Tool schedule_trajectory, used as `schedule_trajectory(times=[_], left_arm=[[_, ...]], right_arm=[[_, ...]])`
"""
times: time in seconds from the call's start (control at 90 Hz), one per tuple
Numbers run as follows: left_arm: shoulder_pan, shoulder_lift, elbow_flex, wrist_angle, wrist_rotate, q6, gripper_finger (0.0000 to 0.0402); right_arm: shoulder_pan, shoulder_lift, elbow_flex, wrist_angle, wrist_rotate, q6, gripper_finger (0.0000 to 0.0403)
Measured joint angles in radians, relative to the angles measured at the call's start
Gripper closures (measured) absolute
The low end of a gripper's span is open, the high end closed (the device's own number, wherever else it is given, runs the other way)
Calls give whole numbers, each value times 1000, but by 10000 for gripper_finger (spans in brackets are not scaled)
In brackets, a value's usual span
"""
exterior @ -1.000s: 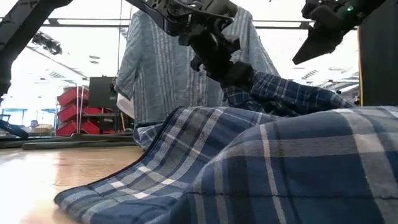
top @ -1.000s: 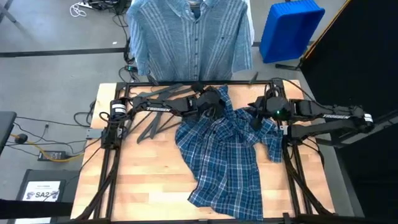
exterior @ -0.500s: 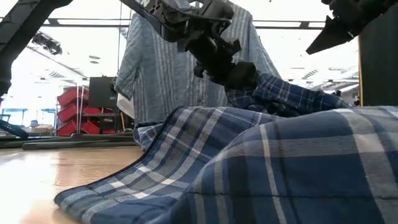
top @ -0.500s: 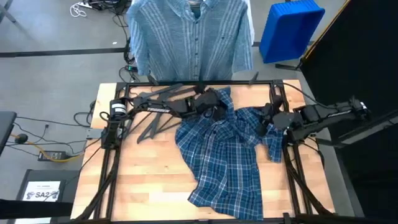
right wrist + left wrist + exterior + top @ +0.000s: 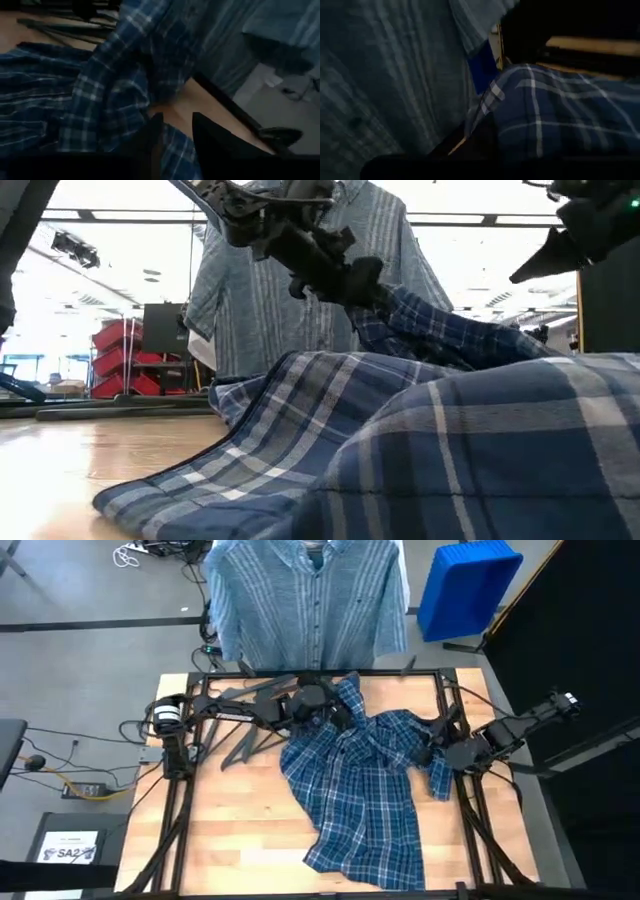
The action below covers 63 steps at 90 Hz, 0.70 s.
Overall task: Hang clothes
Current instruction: Insert the black hanger into the blue shirt
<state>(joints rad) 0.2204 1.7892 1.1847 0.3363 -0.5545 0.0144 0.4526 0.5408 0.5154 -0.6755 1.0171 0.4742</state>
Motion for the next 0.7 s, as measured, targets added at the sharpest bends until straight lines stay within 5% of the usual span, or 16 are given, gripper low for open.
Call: schedule_trajectory(times=[0.344,0.7], left_arm=[[15,-57,-91,66,0,-23,402],[21,-65,-91,54,10,-6,402]], right_arm=[[-20,3,-1,137,-46,-222,319],[-110,98,-2,215,-205,-236,281]])
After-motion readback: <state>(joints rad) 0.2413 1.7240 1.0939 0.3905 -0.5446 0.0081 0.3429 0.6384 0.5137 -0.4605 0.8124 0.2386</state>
